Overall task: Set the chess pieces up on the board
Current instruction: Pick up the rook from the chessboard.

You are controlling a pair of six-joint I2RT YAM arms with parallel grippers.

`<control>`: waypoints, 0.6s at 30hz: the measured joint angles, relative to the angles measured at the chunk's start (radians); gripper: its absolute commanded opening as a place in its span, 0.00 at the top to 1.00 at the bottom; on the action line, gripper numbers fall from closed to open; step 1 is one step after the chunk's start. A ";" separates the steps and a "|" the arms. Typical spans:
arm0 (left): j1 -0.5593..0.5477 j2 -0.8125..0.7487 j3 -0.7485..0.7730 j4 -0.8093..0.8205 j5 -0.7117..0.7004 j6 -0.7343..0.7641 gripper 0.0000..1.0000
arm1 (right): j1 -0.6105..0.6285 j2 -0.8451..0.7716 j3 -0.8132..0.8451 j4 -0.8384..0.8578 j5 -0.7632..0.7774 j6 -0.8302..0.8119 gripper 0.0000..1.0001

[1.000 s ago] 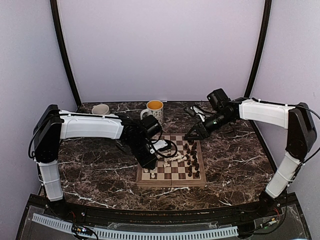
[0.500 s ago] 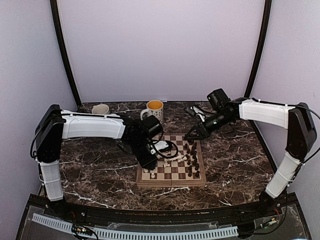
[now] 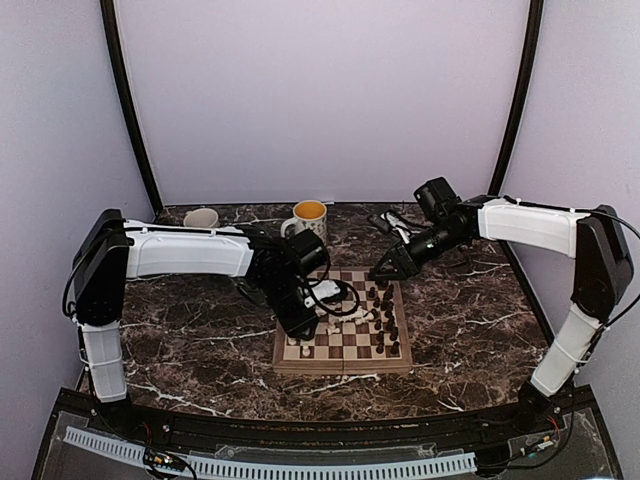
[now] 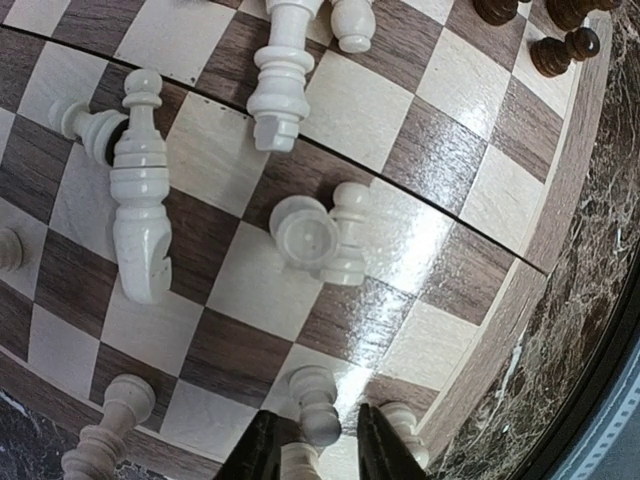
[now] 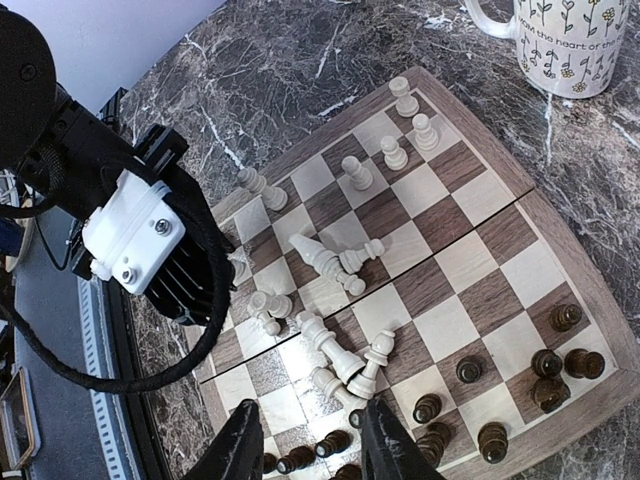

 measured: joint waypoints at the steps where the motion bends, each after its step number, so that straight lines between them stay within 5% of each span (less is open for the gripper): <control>1: 0.000 0.000 0.004 -0.001 -0.002 0.000 0.68 | 0.000 0.000 0.000 0.000 0.000 0.000 0.66; 18: 0.000 0.005 0.095 0.126 -0.008 -0.059 0.60 | -0.019 0.000 0.000 -0.002 0.000 -0.003 0.66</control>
